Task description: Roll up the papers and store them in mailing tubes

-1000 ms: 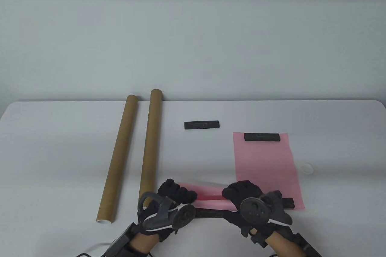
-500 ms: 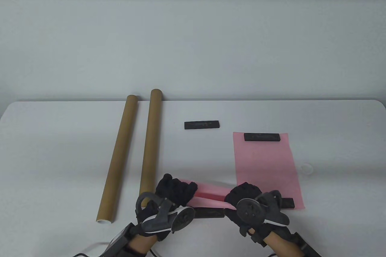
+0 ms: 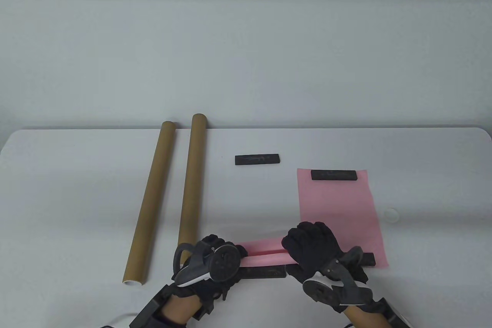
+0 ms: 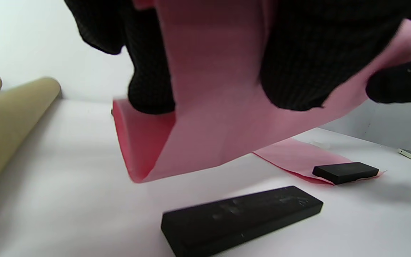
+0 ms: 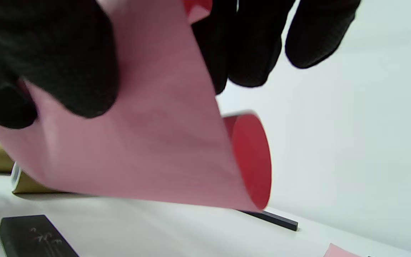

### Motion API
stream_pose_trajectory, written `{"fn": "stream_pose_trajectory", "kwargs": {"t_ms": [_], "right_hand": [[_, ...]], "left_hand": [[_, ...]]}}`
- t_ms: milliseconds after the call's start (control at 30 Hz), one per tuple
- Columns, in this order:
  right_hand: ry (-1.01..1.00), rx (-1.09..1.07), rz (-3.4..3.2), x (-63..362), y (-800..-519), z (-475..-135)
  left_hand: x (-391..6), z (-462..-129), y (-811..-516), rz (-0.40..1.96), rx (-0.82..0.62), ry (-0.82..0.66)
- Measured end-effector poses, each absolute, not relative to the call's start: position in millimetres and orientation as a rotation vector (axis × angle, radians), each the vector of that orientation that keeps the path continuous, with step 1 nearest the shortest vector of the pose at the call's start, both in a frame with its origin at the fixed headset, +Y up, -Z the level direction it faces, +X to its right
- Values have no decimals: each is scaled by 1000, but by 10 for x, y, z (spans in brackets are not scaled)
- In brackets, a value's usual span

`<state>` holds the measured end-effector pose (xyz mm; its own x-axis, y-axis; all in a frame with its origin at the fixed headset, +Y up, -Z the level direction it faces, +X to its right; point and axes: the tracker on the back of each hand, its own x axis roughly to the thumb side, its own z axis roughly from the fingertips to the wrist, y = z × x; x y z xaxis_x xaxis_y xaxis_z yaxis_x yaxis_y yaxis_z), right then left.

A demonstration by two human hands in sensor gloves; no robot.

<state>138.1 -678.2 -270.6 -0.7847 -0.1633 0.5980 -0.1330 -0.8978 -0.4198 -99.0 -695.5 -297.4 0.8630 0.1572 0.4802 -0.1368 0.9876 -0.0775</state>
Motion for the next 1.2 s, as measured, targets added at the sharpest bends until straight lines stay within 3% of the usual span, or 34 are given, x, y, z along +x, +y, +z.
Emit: {"fn": "stream_pose_trajectory", "kwargs": {"t_ms": [133,267,567,633,800,867,967,1200], "right_hand": [[558,-981,-2994,1404,-6820,-2784],[270,-915,-3226,1446,-6922,-2898],[-116,-911,-3492,1493,-6956,-2963],[-109,-919,-3499,1490,-6960,-2963],[504,-1037,-2972,1380,-6879,-2767],[618,-1059,-2840,1336,-6852,-2709],[567,-1053,-2960,1331,-6859,-2731],[249,-997,-3171,1439,-6911,-2881]], "left_hand": [[-949,-2907,-6950,33,87,-504],[-876,-2790,-6868,-170,278,-569],[-798,-2766,-6903,-251,276,-582],[-806,-2778,-6915,-242,257,-568],[-915,-2909,-6969,-31,56,-538],[-961,-2961,-7000,72,-32,-529],[-990,-2991,-7033,148,-102,-526],[-901,-2845,-6948,-112,175,-564]]}}
